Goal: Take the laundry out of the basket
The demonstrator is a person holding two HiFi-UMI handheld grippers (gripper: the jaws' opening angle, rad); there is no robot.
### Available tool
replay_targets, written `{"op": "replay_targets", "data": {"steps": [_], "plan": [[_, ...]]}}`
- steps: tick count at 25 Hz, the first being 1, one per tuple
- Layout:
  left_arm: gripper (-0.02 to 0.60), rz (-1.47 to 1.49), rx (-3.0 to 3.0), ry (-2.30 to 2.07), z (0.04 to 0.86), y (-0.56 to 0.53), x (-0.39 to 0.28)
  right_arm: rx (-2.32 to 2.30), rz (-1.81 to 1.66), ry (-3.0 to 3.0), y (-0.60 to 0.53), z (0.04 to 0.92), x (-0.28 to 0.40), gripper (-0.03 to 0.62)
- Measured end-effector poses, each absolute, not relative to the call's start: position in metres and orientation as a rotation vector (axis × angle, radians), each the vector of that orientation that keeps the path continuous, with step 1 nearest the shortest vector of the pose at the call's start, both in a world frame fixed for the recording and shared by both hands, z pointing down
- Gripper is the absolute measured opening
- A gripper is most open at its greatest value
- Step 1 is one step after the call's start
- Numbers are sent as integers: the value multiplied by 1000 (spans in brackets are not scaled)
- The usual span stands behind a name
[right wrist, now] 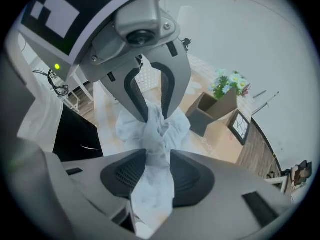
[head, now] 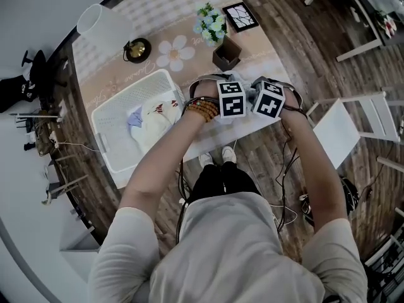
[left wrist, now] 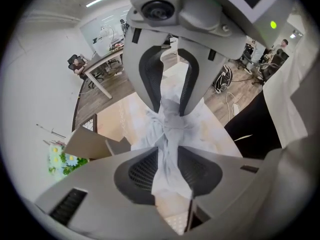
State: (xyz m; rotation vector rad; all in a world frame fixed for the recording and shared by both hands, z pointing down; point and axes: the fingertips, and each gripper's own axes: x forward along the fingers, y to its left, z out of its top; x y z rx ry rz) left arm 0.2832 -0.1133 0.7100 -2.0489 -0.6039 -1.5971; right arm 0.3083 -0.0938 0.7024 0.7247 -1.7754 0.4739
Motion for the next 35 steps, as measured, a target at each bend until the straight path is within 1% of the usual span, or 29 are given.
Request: {"op": "replay_targets", "data": {"steps": [8, 13, 14, 16, 17, 19, 23, 26, 33, 35], "plan": [[156, -1522, -2164, -479, 651, -122, 279, 826, 426, -1799, -105, 646, 311, 178], [153, -1399, -2387, -319, 604, -131, 269, 961, 402, -1877, -121, 609, 298, 175], [141, -1364, -2462, -280, 593, -132, 266, 995, 401, -1910, -126, 598, 293, 169], [137, -1285, -2608, -202, 569, -137, 258, 1051, 386, -1977, -136, 578, 281, 148], [131, -1242, -2666, -163, 559, -138, 252, 1076, 376, -2007, -140, 568, 274, 120], [118, -1152, -2753, -81, 539, -141, 236, 1128, 365, -2069, -144, 549, 257, 115], [56, -927, -2935, 111, 499, -149, 194, 1219, 325, -2215, -154, 510, 214, 94], [29, -747, -3013, 259, 470, -152, 159, 1279, 299, -2324, -155, 483, 182, 78], [25, -284, -3087, 564, 407, -157, 84, 1387, 267, -2511, -152, 436, 121, 47], [25, -153, -3091, 626, 391, -153, 64, 1422, 257, -2573, -148, 420, 107, 27]]}}
